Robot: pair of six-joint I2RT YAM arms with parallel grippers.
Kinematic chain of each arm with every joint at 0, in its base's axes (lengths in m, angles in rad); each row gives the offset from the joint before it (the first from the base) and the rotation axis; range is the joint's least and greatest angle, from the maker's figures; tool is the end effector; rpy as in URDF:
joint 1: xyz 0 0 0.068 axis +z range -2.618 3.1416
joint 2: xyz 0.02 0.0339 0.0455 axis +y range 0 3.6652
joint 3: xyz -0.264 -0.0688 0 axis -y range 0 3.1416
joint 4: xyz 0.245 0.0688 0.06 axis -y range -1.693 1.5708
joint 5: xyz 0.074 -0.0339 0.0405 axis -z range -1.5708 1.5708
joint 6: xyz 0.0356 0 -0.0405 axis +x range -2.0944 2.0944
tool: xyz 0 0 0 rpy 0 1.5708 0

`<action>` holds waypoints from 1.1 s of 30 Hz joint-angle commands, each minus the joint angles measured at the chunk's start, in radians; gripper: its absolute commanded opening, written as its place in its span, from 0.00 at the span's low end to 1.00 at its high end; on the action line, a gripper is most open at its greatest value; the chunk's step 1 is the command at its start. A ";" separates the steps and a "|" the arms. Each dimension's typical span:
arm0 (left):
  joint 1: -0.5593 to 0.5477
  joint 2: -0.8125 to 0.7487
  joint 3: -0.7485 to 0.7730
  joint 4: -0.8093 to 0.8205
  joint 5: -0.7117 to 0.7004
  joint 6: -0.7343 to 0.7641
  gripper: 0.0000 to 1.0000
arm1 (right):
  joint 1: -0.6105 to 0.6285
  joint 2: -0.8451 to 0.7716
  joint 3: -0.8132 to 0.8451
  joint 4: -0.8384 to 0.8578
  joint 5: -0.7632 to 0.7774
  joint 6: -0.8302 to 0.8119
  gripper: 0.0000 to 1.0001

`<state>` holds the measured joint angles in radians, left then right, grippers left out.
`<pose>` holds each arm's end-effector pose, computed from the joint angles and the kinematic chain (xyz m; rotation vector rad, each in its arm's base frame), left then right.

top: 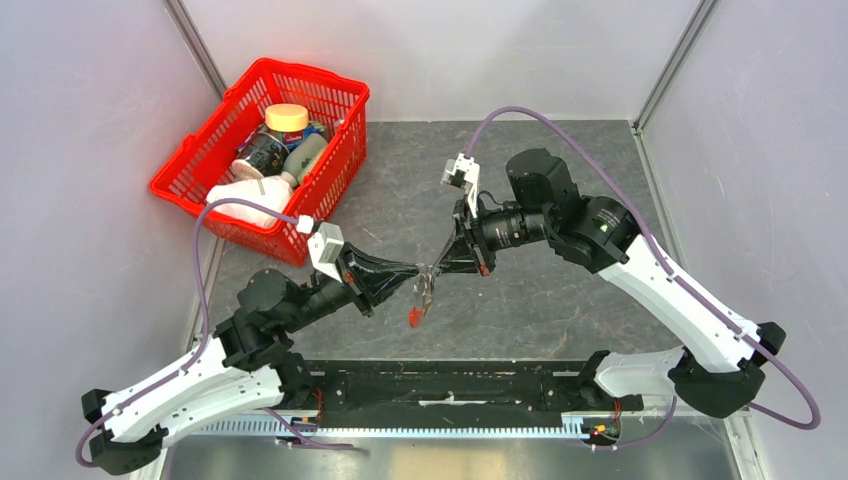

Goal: Put the keys on the keyring

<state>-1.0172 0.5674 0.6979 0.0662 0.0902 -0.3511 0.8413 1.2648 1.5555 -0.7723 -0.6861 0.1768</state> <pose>0.0708 -0.1206 0.3681 0.5611 1.3728 -1.1926 0.1485 0.1999 0.4459 -1.1428 1.8837 1.3073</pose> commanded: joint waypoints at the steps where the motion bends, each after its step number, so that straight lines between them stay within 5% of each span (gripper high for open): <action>1: -0.001 -0.002 0.002 0.110 0.021 -0.016 0.02 | 0.002 -0.030 -0.024 0.051 -0.084 0.041 0.00; 9: -0.002 0.000 0.002 0.130 0.032 -0.032 0.02 | 0.002 -0.065 -0.075 0.137 -0.151 0.086 0.13; 22: -0.002 0.003 0.007 0.150 0.053 -0.051 0.02 | 0.002 -0.111 -0.015 0.111 -0.005 -0.080 0.51; 31: -0.002 -0.004 0.015 0.151 0.069 -0.067 0.02 | 0.002 -0.108 0.004 0.165 0.118 -0.102 0.57; 33: -0.001 -0.007 0.017 0.153 0.074 -0.070 0.02 | 0.002 -0.095 0.013 0.159 0.118 -0.091 0.51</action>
<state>-1.0168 0.5728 0.6960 0.1375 0.1425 -0.3889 0.8406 1.1660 1.5326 -0.6548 -0.6140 0.0883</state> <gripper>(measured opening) 0.023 0.551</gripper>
